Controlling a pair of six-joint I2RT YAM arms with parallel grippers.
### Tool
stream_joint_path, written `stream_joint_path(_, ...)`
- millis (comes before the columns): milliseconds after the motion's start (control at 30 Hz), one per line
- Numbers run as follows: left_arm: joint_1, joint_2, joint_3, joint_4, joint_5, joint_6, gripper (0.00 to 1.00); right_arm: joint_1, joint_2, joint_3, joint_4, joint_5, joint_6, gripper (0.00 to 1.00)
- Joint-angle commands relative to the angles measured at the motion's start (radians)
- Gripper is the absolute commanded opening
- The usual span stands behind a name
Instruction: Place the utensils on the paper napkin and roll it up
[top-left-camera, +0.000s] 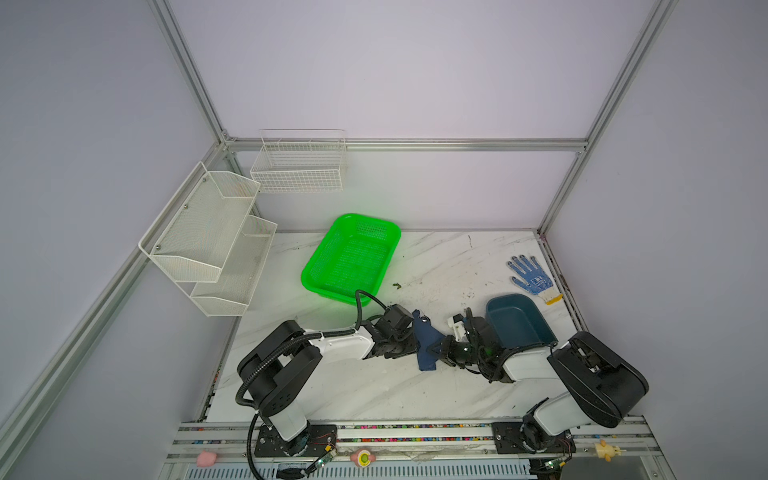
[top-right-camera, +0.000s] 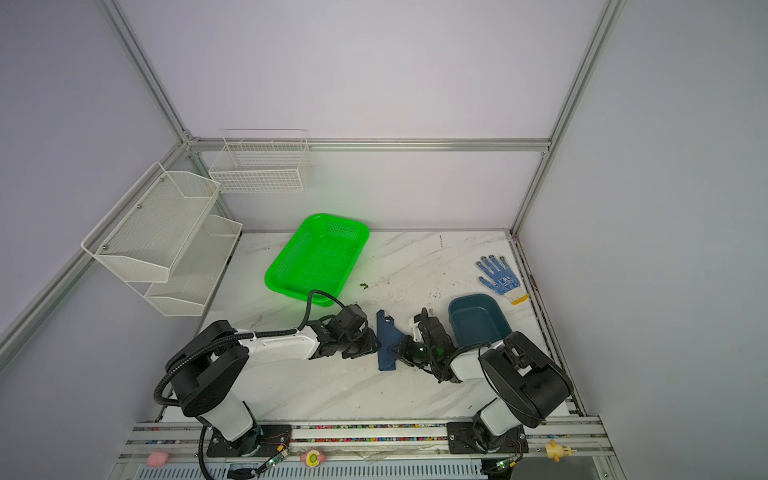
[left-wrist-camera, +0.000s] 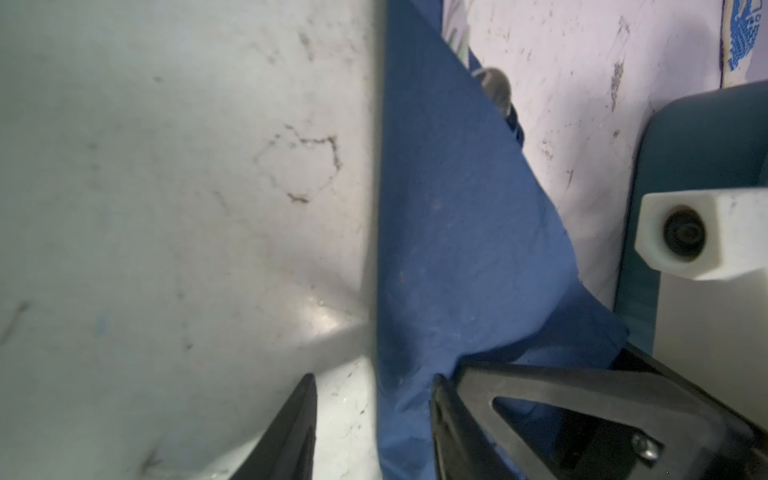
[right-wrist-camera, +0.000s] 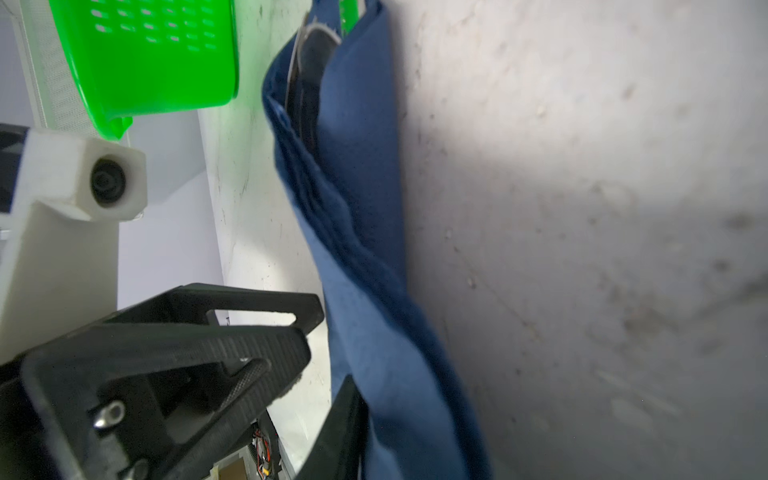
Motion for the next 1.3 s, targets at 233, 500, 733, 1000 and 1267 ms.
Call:
stream_joint_path(233, 0.071, -0.034, -0.024, 0.006, 0.079, -0.078, 0.51, 0.000, 0.093, 0.052, -0.165, -0.013, -0.089, 0.21)
stream_joint_path(500, 0.071, 0.029, 0.043, -0.029, 0.094, -0.056, 0.56, 0.000, 0.093, 0.052, -0.185, -0.010, -0.090, 0.23)
stream_joint_path(733, 0.071, 0.080, 0.083, -0.084, 0.097, -0.016, 0.49, -0.007, 0.059, 0.031, -0.170, -0.018, -0.047, 0.25)
stream_joint_path(1000, 0.058, 0.119, 0.084, -0.084, 0.142, 0.020, 0.38, -0.033, 0.019, -0.007, -0.112, -0.035, 0.011, 0.29)
stream_joint_path(1267, 0.043, 0.155, 0.086, -0.076, 0.163, 0.033, 0.30, -0.035, 0.063, -0.010, -0.047, -0.019, 0.060, 0.35)
